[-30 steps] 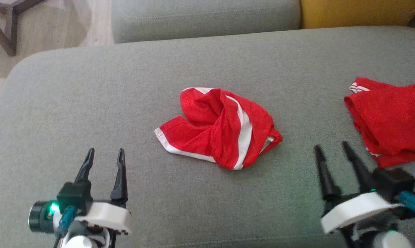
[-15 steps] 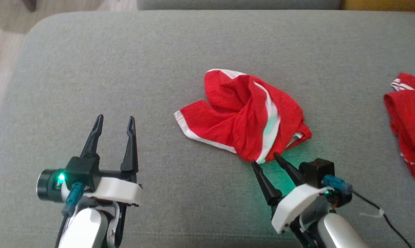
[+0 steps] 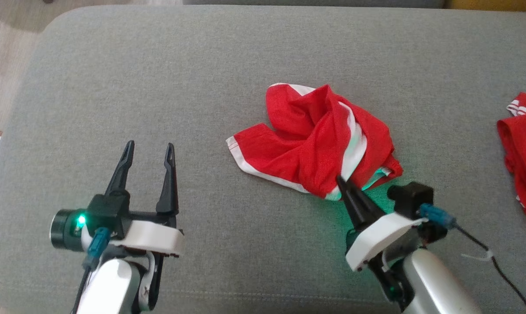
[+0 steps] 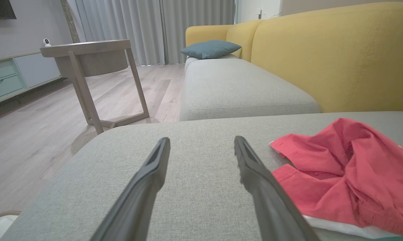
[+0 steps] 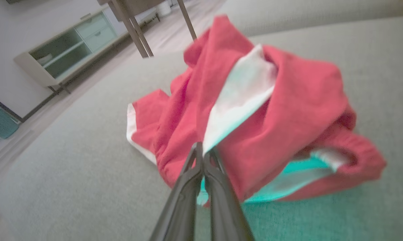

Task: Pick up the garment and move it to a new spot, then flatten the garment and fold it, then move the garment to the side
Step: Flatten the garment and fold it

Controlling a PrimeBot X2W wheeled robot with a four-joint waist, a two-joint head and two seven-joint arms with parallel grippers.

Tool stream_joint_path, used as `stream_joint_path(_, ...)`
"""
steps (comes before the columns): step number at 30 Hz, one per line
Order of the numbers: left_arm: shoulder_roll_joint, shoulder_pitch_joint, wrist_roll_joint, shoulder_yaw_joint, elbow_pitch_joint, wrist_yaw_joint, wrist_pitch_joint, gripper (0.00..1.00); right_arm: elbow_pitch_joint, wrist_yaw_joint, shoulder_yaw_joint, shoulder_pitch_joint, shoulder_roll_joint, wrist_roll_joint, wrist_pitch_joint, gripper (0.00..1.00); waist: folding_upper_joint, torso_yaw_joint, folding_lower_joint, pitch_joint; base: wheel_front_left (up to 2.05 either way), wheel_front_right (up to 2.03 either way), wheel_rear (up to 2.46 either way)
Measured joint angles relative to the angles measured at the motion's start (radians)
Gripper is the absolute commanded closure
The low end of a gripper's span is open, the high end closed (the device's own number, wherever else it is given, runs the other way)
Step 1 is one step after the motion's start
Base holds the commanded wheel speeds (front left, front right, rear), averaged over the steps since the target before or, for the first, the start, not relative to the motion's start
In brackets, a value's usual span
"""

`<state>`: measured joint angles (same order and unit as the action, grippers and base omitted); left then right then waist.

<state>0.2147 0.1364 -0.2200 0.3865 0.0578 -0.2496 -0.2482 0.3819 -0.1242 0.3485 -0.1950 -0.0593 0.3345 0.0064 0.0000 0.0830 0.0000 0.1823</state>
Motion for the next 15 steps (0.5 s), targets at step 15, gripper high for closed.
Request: stream_joint_path(15,-0.018,0.020,0.009,0.006,-0.003,0.008,-0.001,0.00,-0.153,0.000,-0.209,-0.126,-0.109,0.023,0.056,1.00,0.0000,0.000,0.0000,0.036,0.00,0.00,0.00)
